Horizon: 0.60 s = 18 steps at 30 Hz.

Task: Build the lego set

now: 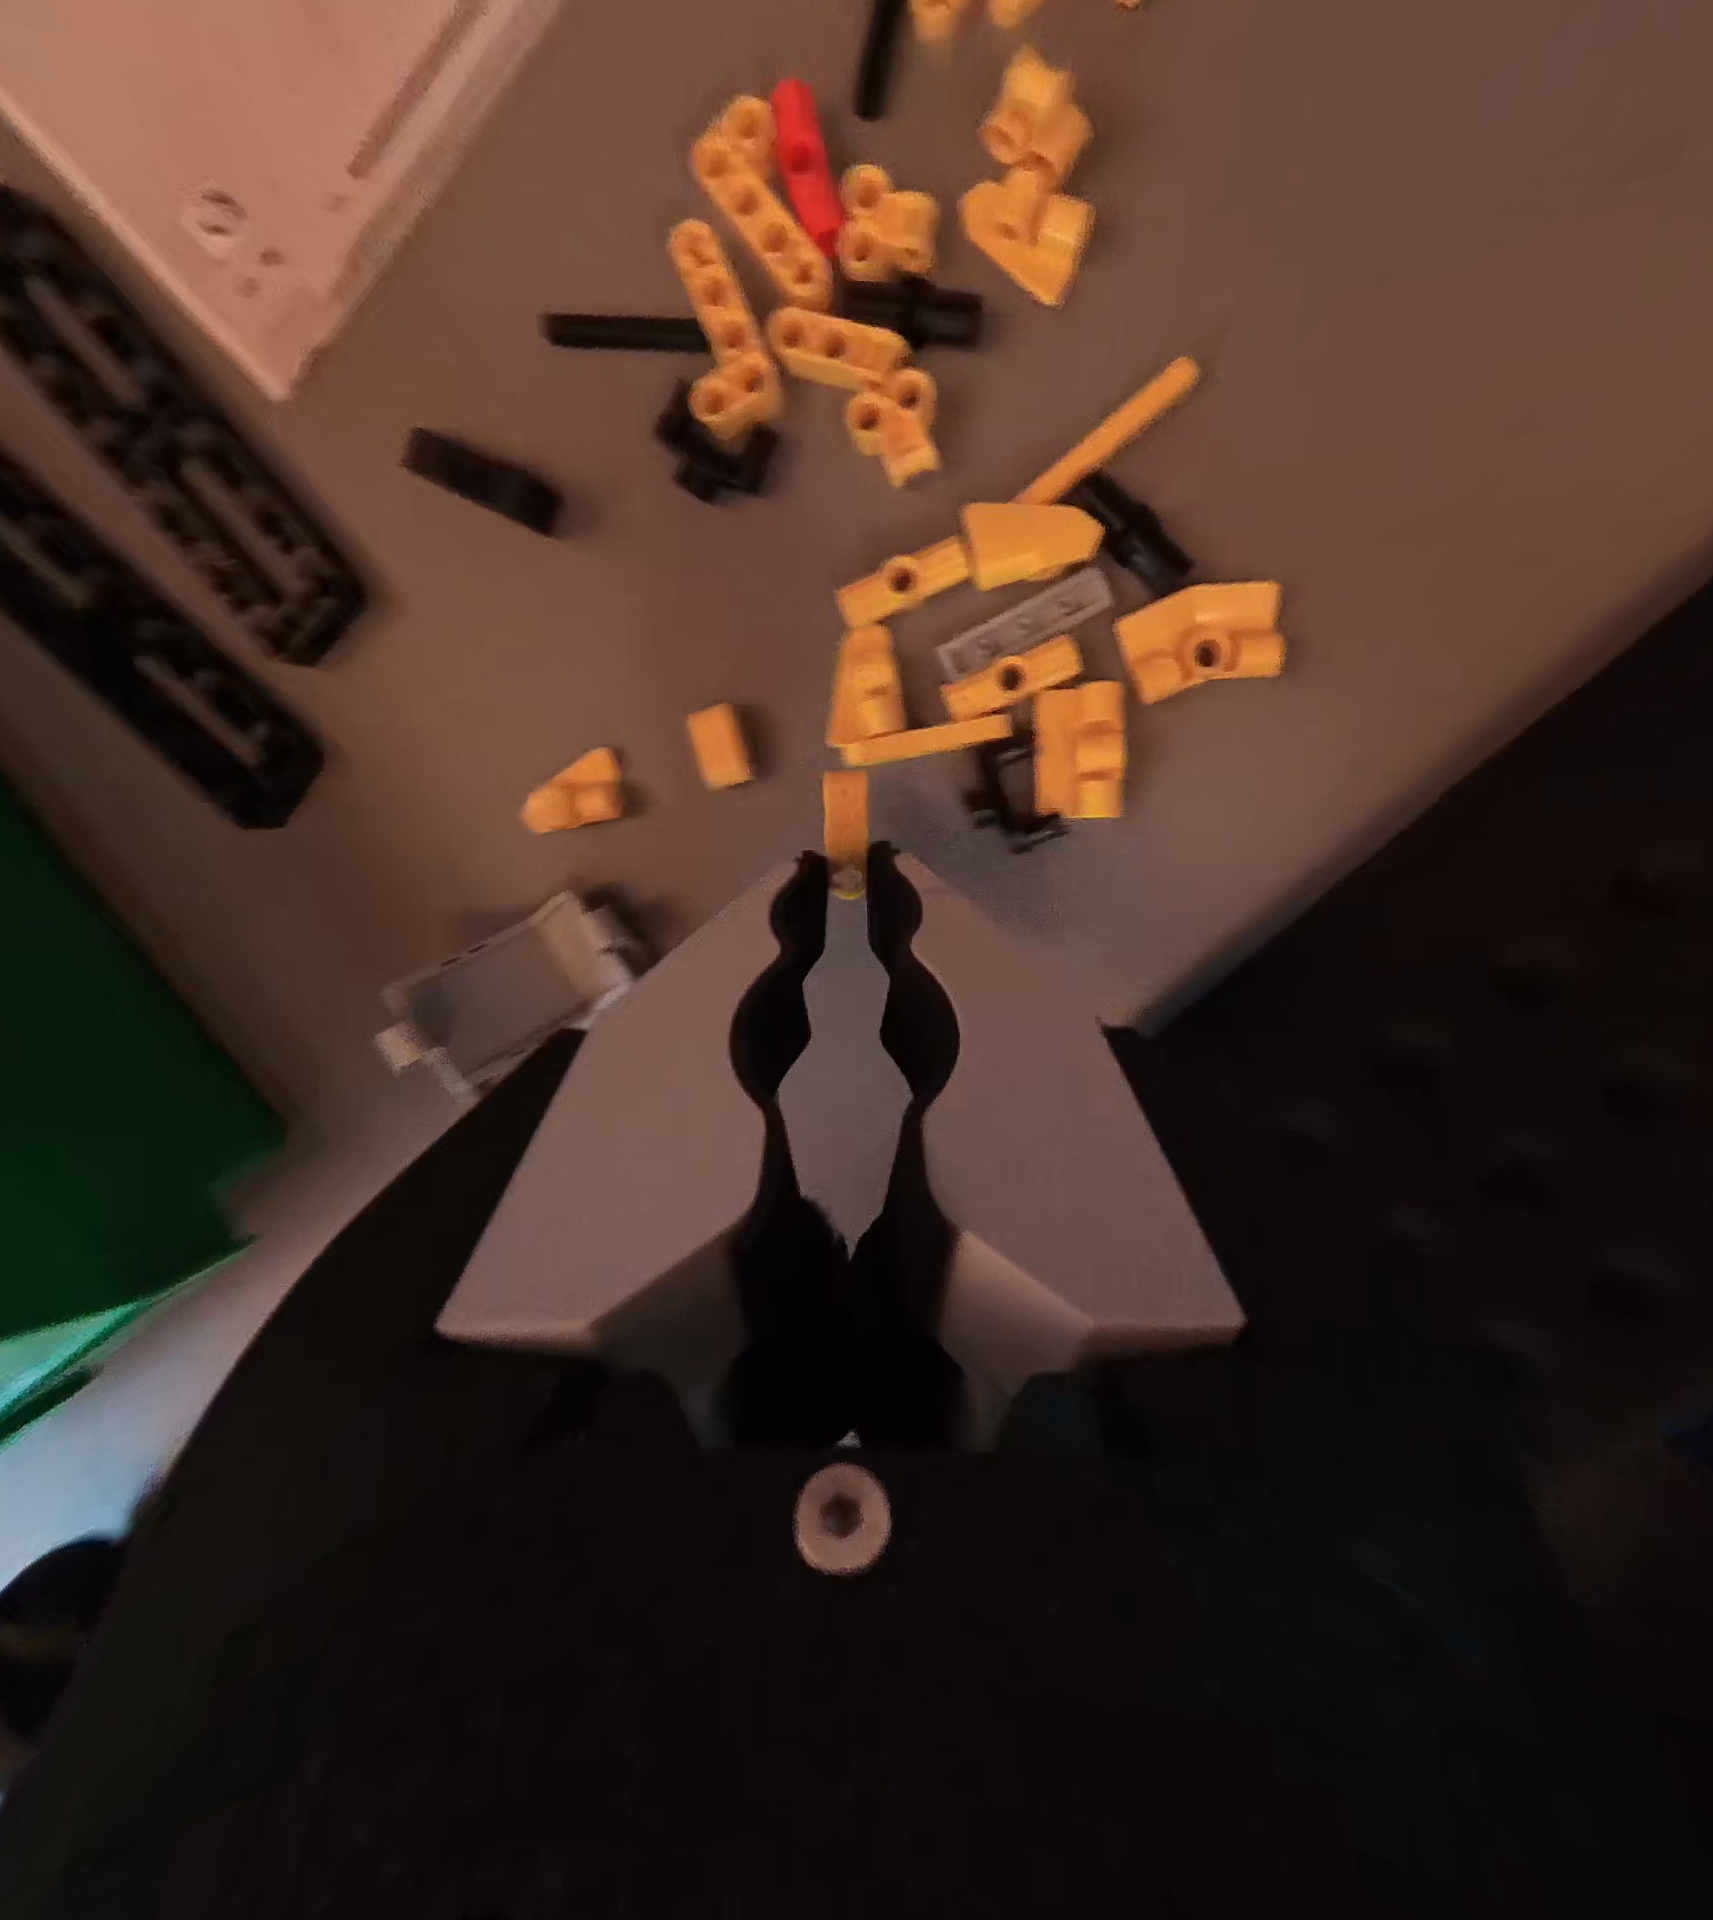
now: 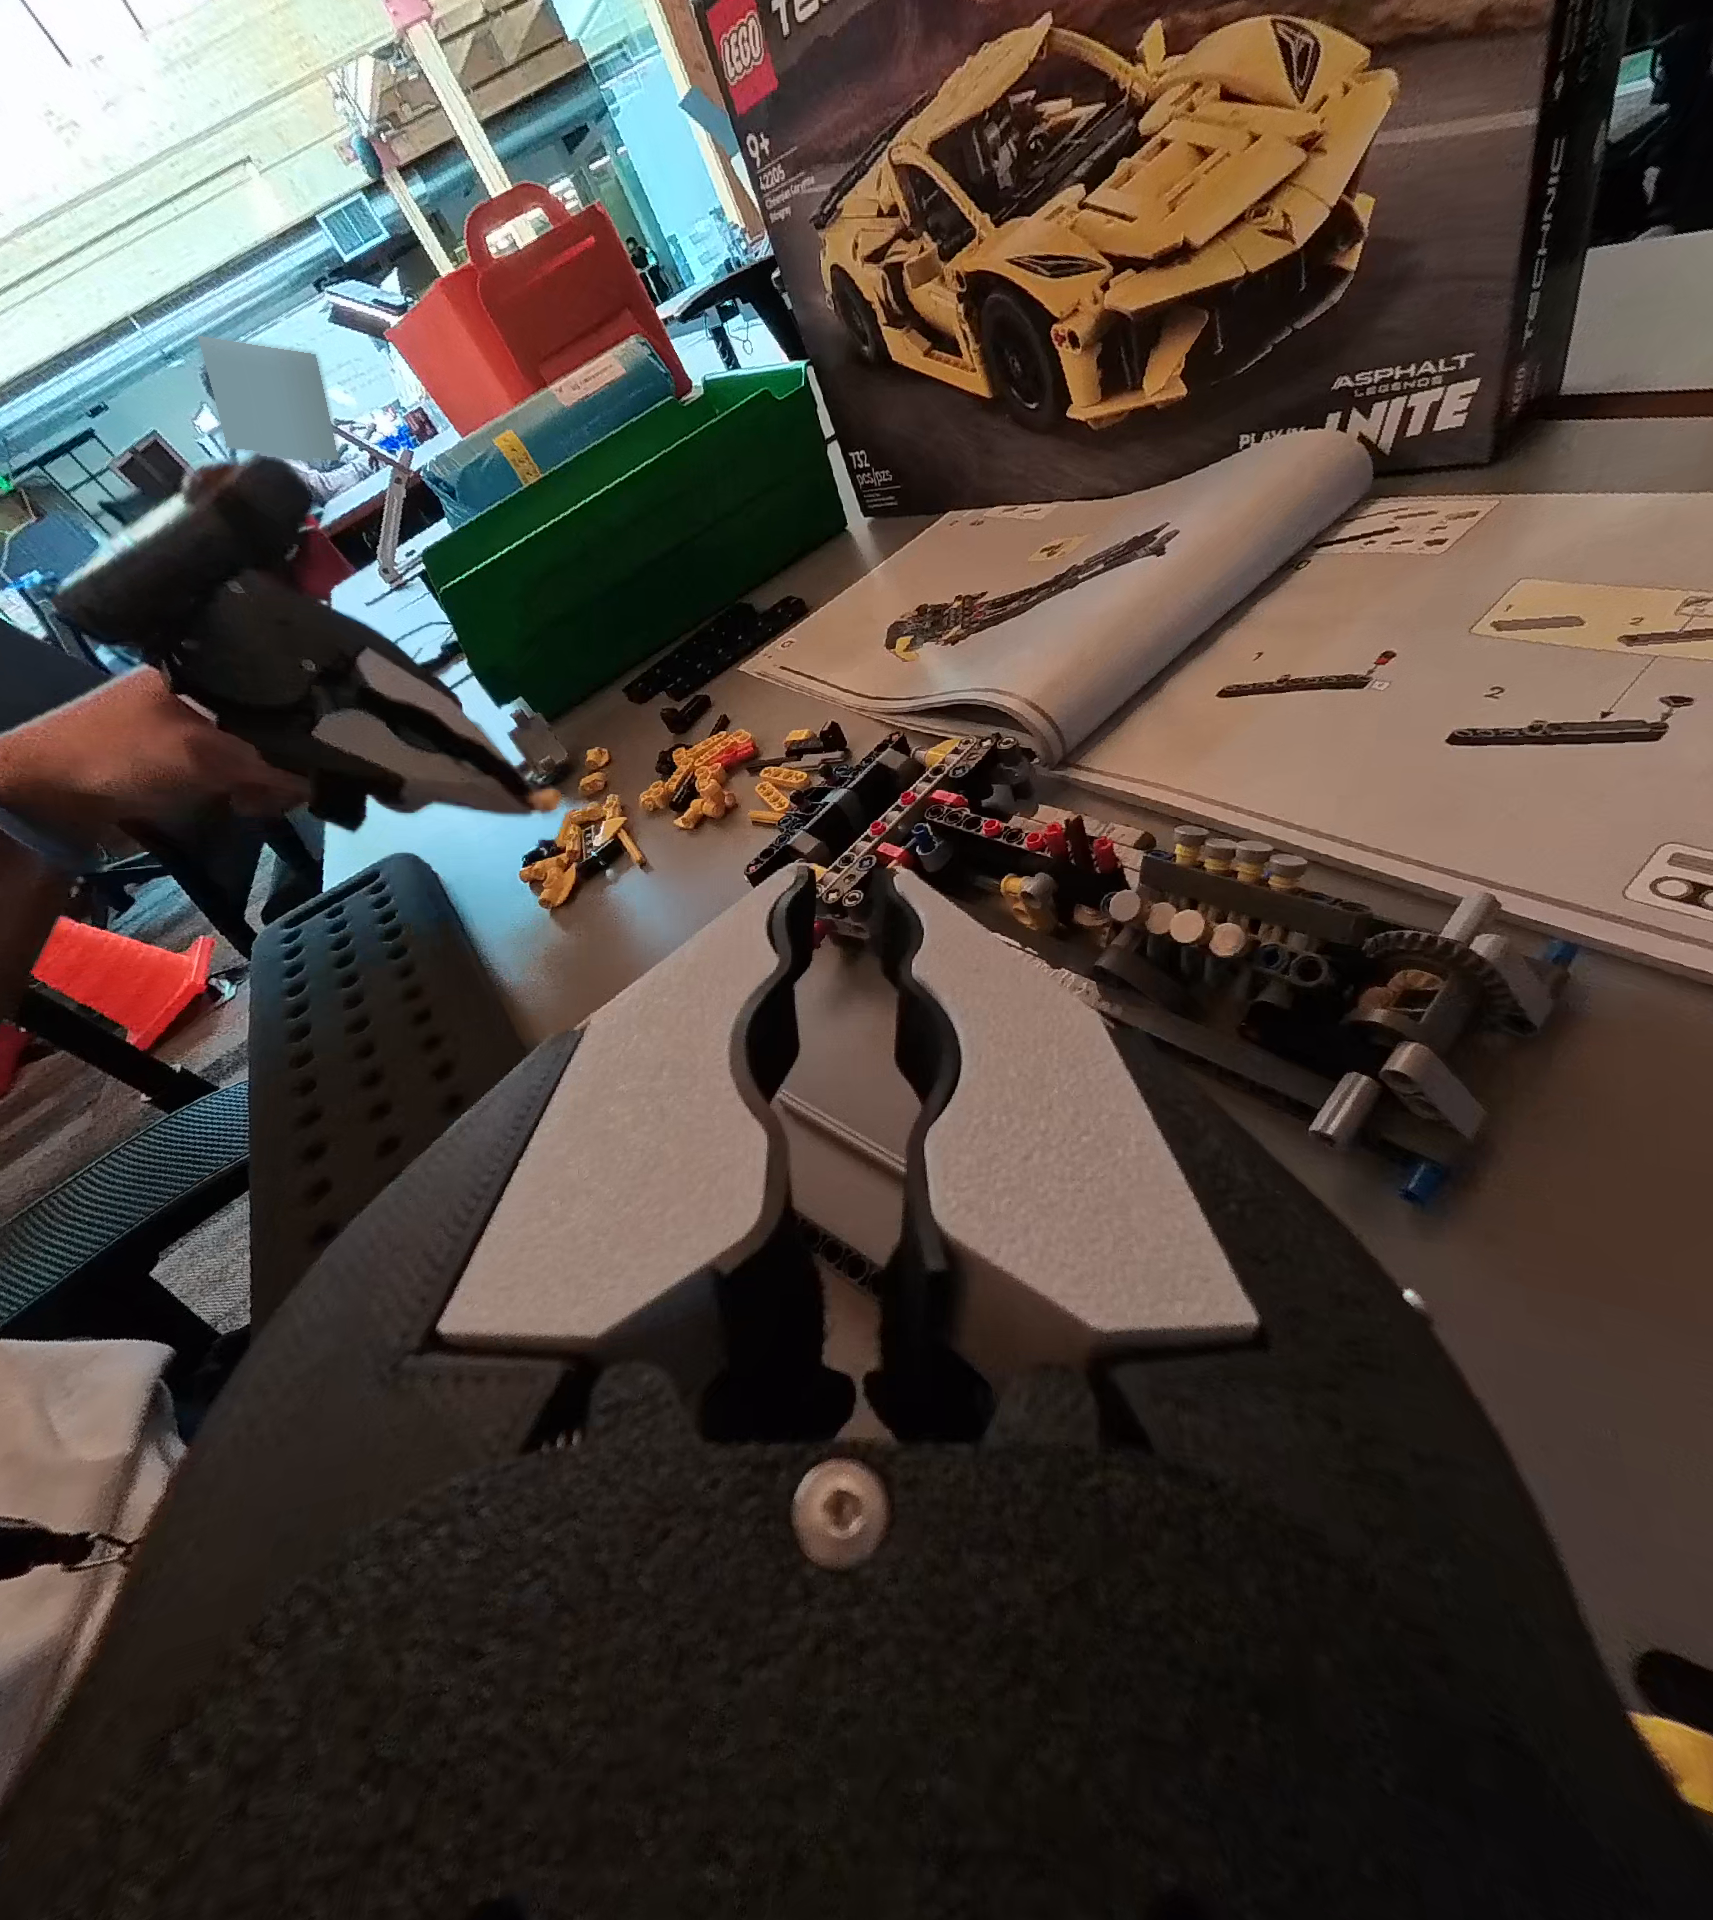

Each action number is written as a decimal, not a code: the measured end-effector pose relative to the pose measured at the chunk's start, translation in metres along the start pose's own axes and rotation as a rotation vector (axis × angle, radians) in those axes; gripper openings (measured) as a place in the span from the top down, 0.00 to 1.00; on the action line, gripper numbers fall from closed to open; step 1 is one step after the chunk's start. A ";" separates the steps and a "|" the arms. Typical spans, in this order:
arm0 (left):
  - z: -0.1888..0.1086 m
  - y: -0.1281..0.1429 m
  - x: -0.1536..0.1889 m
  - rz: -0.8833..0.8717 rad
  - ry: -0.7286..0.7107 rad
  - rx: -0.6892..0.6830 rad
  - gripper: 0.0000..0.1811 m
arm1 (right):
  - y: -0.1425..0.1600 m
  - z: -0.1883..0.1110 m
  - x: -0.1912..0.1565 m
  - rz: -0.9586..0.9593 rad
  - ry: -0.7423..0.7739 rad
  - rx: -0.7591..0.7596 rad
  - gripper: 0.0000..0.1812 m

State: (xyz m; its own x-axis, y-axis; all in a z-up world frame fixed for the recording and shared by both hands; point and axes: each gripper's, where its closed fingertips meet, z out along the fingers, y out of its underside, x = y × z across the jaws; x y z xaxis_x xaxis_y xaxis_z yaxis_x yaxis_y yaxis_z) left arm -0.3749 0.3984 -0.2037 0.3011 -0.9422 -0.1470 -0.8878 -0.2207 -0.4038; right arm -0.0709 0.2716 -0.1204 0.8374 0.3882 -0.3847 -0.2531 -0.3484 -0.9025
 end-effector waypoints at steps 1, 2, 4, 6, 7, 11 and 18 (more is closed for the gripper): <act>-0.007 -0.004 -0.008 -0.016 -0.035 0.009 0.97 | 0.000 0.000 0.000 0.000 0.000 0.000 0.94; -0.015 -0.012 -0.015 -0.037 -0.063 0.025 0.97 | 0.000 0.000 0.000 -0.001 0.000 -0.001 0.94; -0.033 -0.050 -0.009 -0.051 -0.055 0.153 0.97 | 0.000 0.000 0.000 -0.003 0.003 0.002 0.94; -0.041 -0.104 0.031 -0.043 0.074 0.317 0.97 | -0.001 0.000 0.001 -0.005 0.007 0.004 0.94; -0.037 -0.127 0.061 -0.028 0.169 0.361 0.97 | -0.001 0.000 0.001 -0.004 0.006 0.005 0.94; 0.012 -0.170 0.166 0.155 0.382 0.298 0.97 | -0.003 -0.002 0.001 -0.010 0.012 0.020 0.94; 0.060 -0.216 0.190 0.248 0.335 0.217 0.96 | -0.002 -0.002 -0.002 -0.020 0.003 0.017 0.94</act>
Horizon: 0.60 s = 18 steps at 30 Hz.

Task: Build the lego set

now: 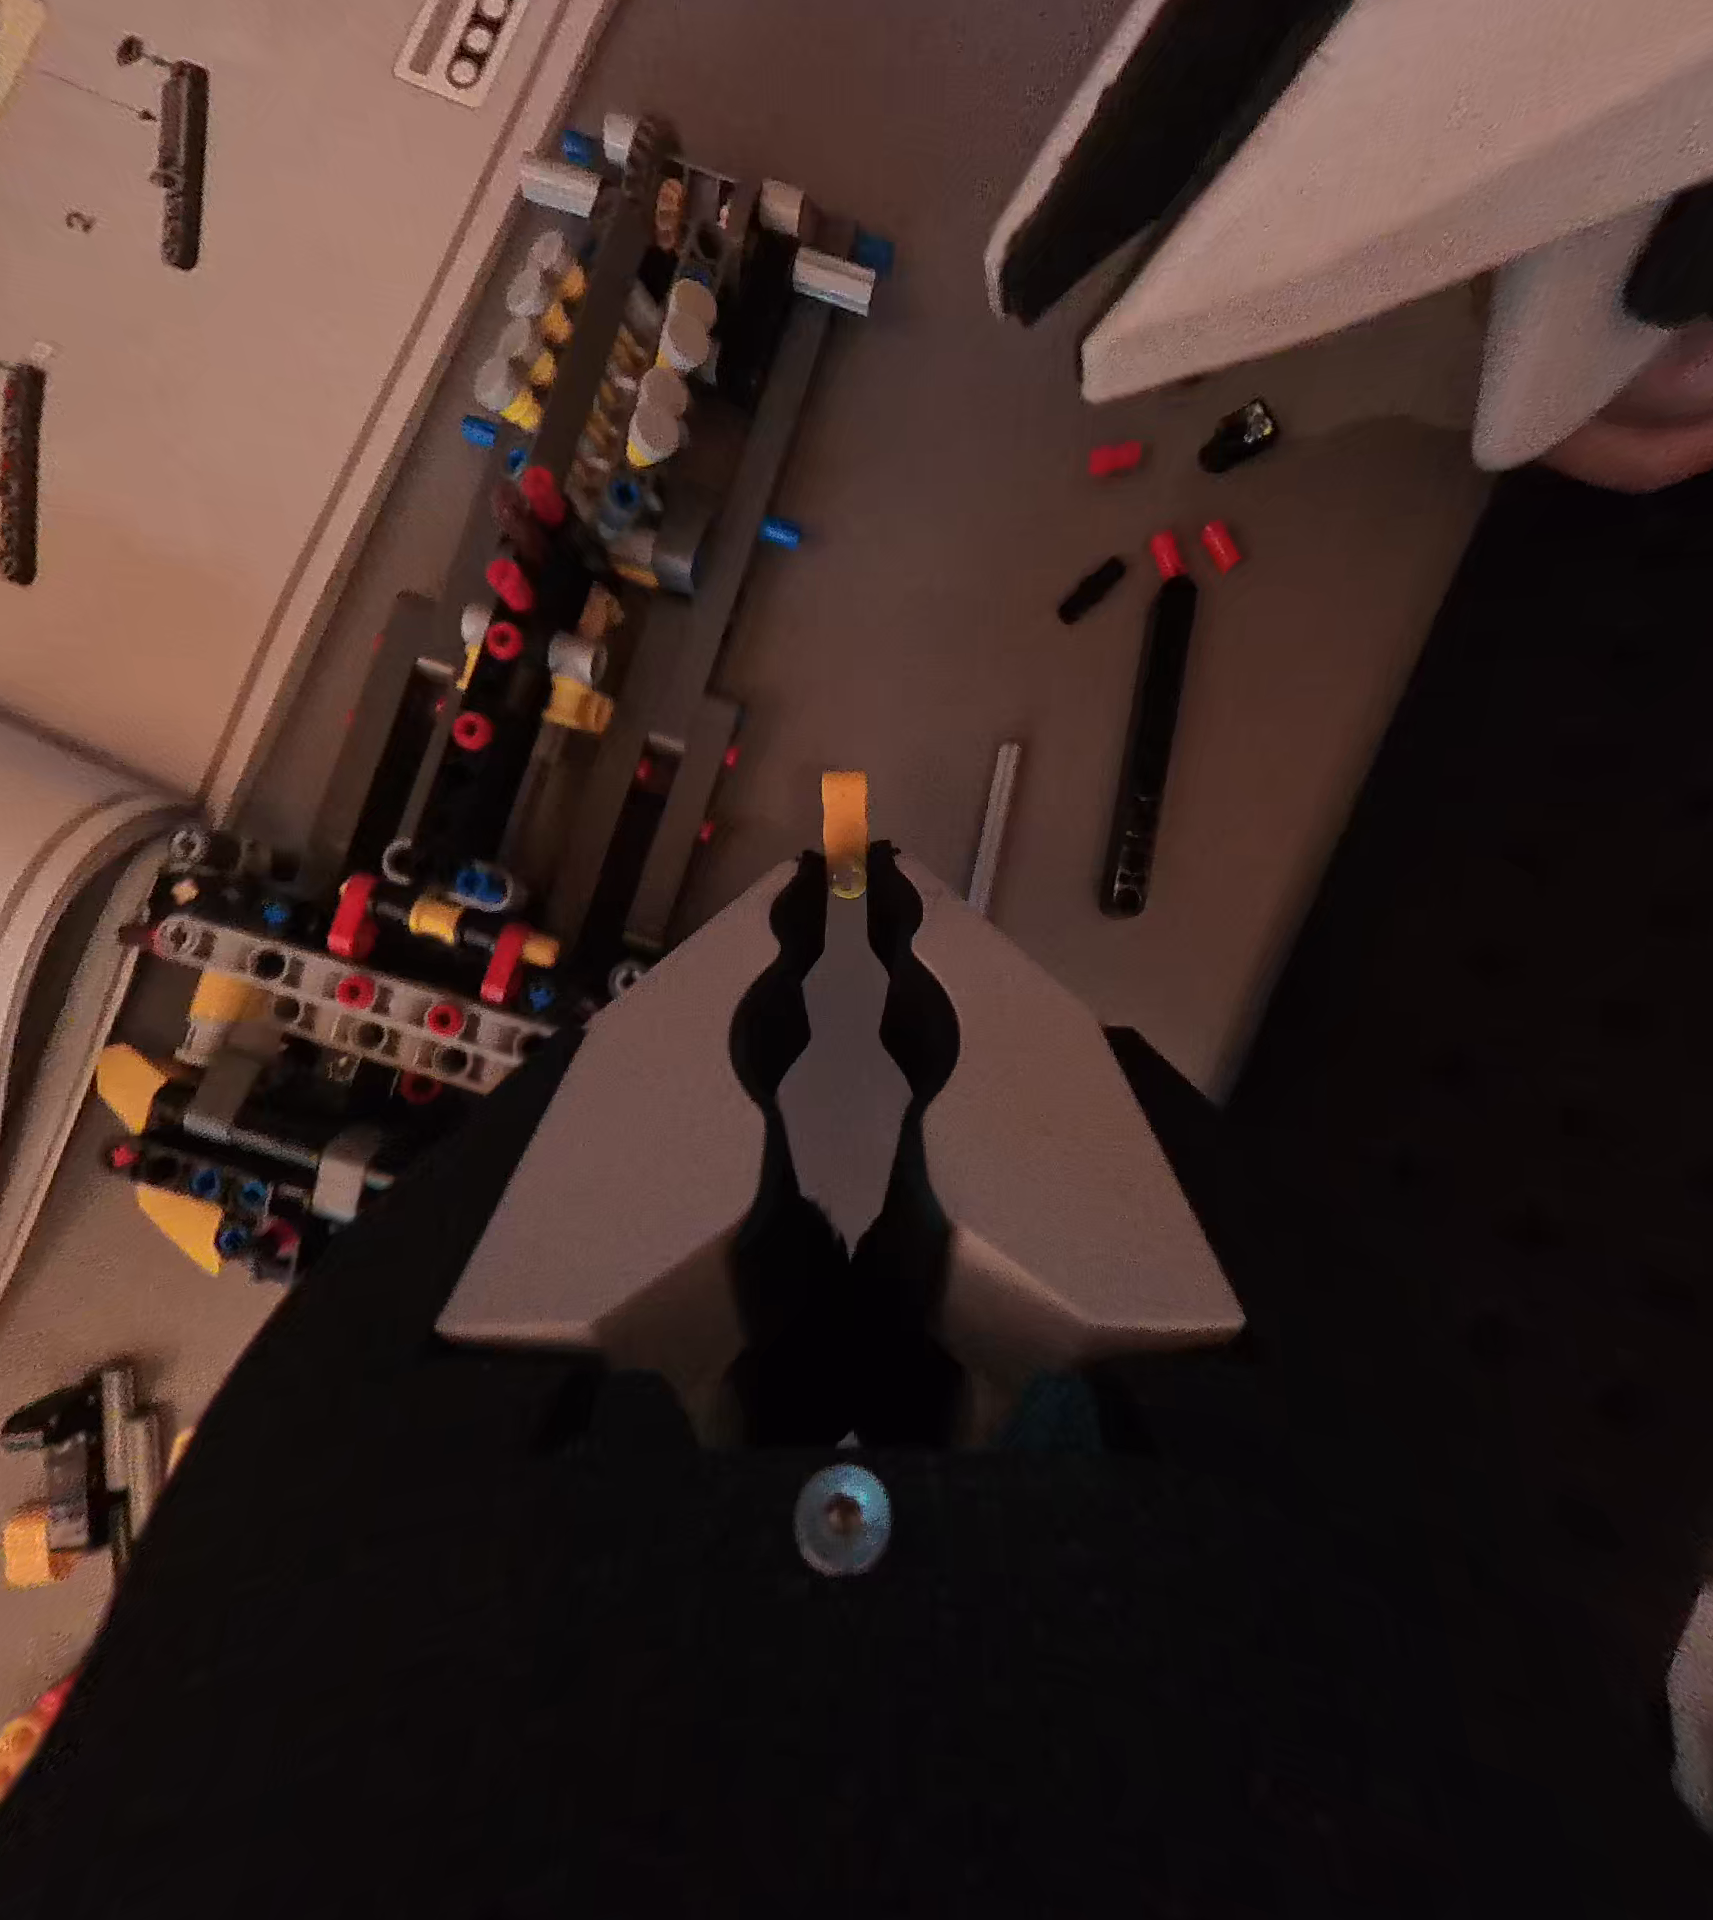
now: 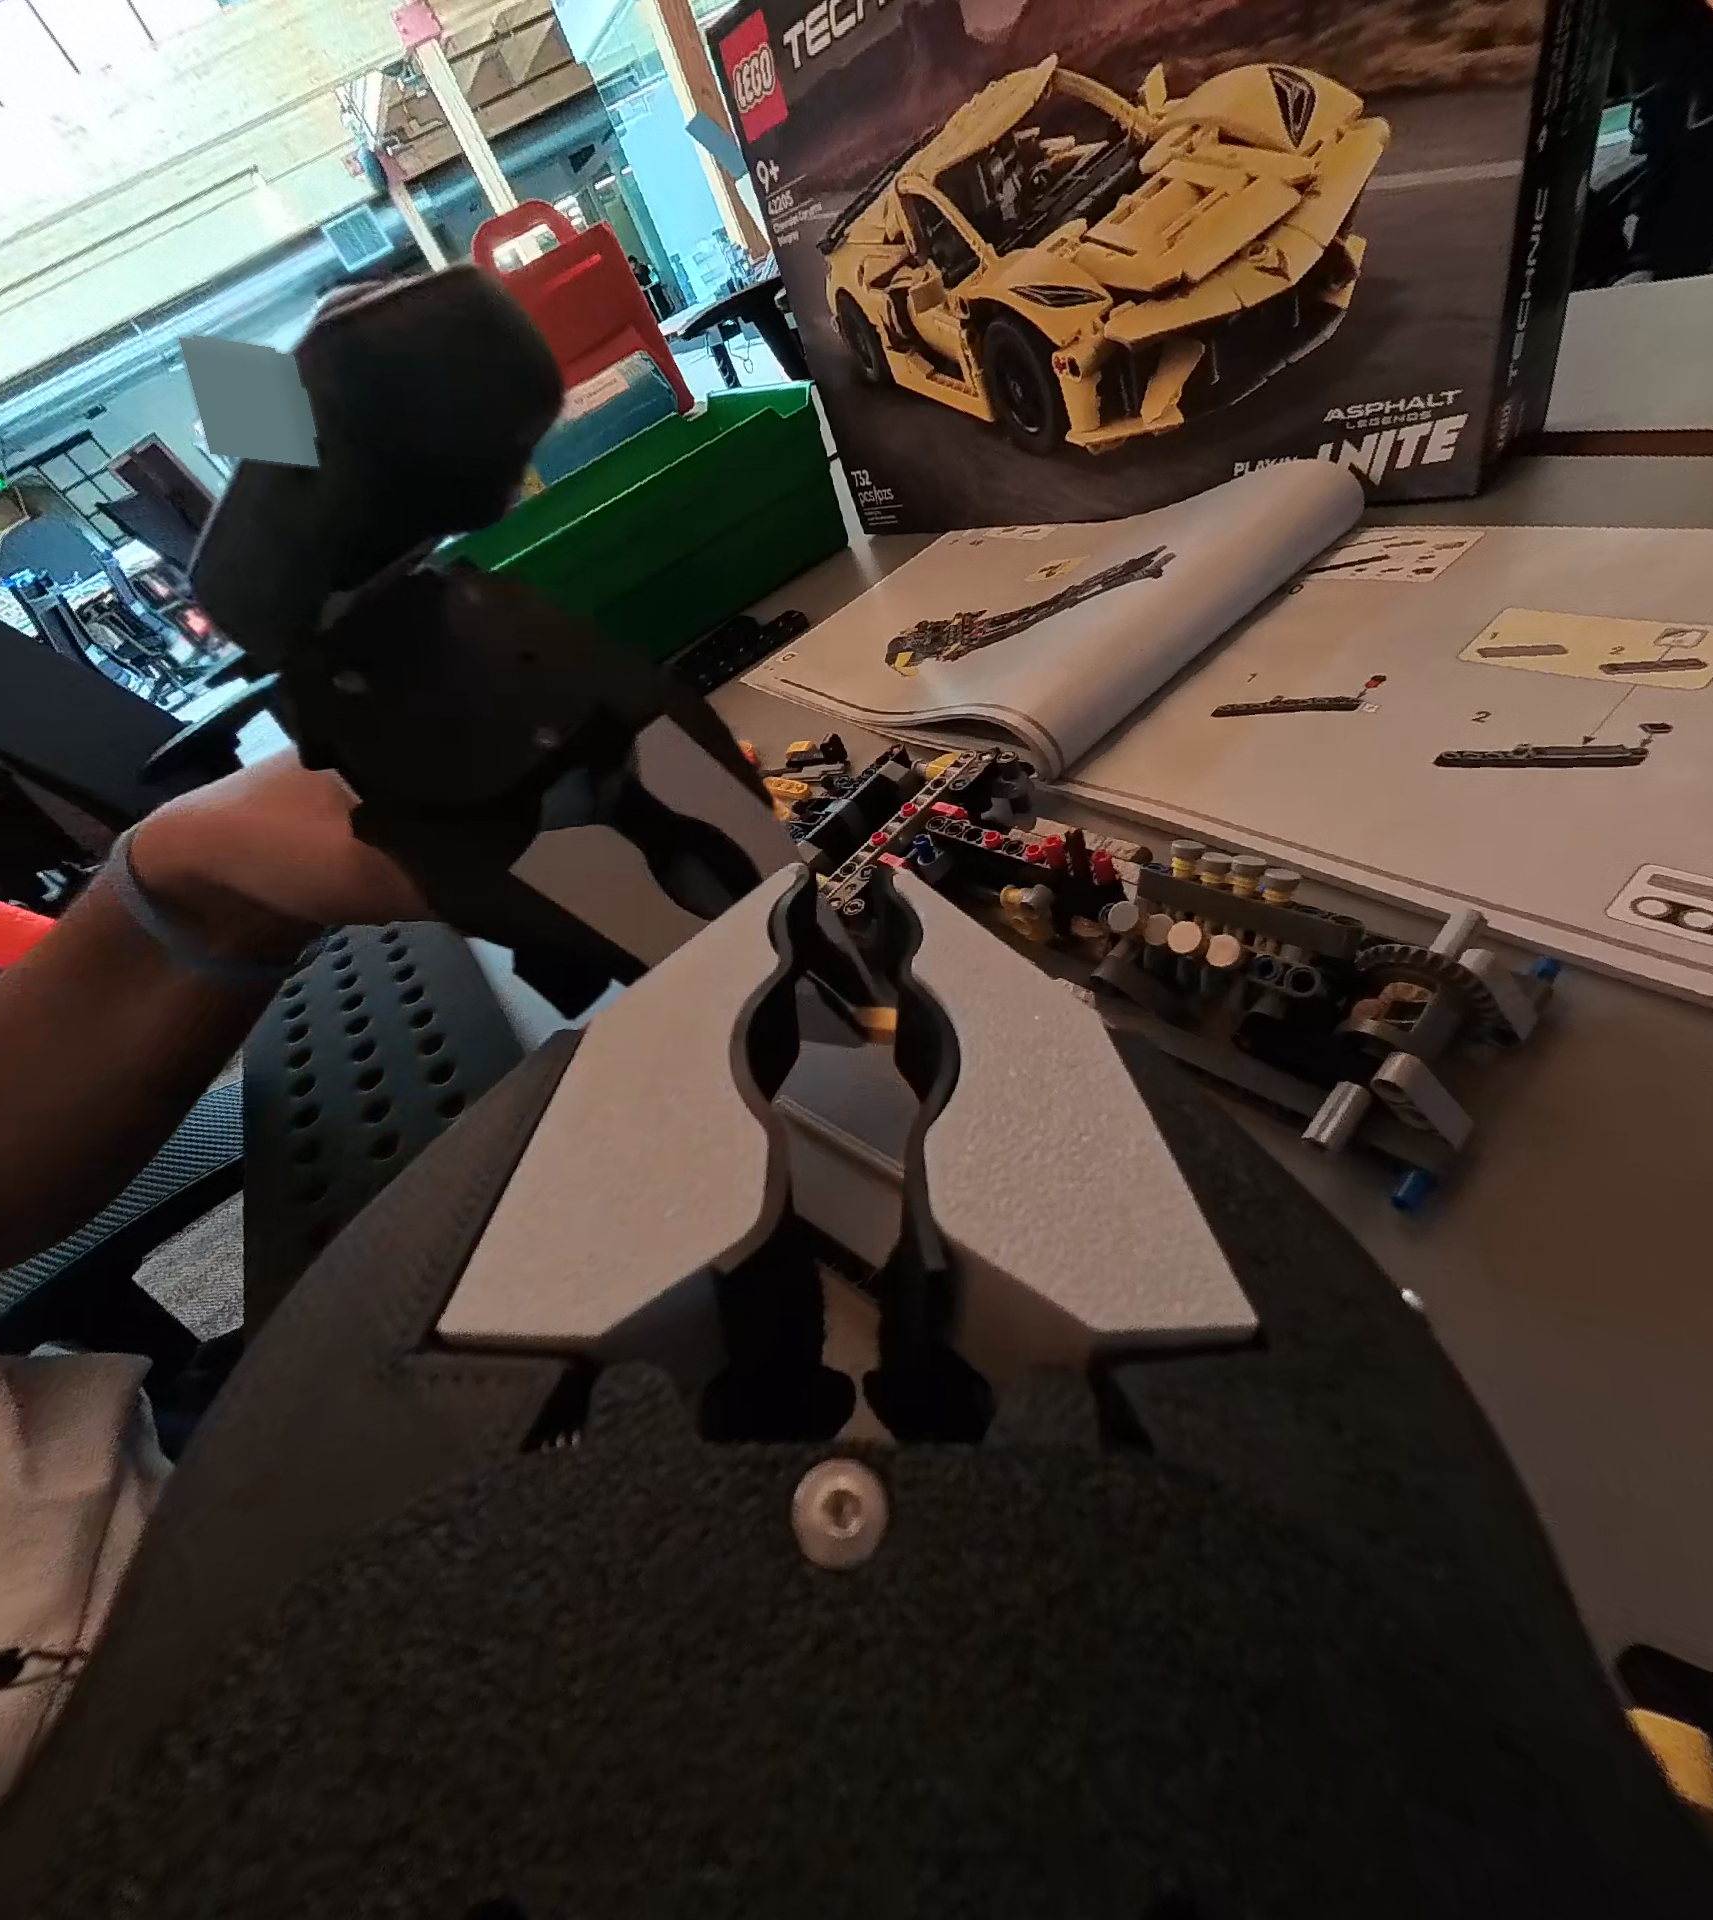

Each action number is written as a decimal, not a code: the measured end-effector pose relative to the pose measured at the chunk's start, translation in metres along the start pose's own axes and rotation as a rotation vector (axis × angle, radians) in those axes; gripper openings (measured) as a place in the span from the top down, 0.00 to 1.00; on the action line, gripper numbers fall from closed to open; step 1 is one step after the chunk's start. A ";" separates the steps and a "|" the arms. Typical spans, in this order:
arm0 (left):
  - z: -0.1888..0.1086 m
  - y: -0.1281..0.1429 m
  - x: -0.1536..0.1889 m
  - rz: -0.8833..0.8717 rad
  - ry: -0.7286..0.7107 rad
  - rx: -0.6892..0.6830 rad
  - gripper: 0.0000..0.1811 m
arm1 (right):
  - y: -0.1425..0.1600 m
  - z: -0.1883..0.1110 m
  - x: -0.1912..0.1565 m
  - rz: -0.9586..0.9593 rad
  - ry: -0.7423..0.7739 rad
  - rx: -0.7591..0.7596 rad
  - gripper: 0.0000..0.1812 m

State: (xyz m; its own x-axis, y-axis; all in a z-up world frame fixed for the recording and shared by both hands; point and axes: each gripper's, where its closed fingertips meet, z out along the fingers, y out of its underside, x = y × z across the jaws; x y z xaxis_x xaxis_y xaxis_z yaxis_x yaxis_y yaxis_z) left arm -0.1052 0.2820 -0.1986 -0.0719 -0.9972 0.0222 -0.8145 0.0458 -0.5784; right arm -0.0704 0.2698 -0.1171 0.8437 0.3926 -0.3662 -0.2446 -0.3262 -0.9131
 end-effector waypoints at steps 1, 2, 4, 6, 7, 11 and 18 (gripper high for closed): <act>0.003 -0.002 0.000 0.007 0.001 -0.014 0.97 | 0.000 0.000 0.000 -0.001 -0.001 0.001 0.94; 0.006 -0.003 -0.001 0.015 -0.005 -0.022 0.97 | 0.000 0.000 0.000 -0.001 -0.001 0.002 0.94; 0.011 -0.001 0.002 0.027 0.005 -0.051 0.97 | 0.000 -0.001 0.000 0.003 -0.004 0.002 0.94; 0.014 0.002 0.001 0.031 -0.012 -0.066 0.97 | 0.000 -0.001 -0.001 0.008 -0.010 0.001 0.94; 0.016 0.005 0.002 0.029 -0.010 -0.074 0.97 | 0.000 -0.001 -0.001 0.008 -0.011 0.001 0.94; 0.017 0.005 0.004 0.015 -0.007 -0.055 0.96 | 0.001 0.000 -0.001 0.013 -0.014 -0.001 0.94; -0.015 -0.001 0.005 -0.023 -0.035 0.047 0.83 | 0.001 0.000 0.000 0.021 -0.016 -0.002 0.94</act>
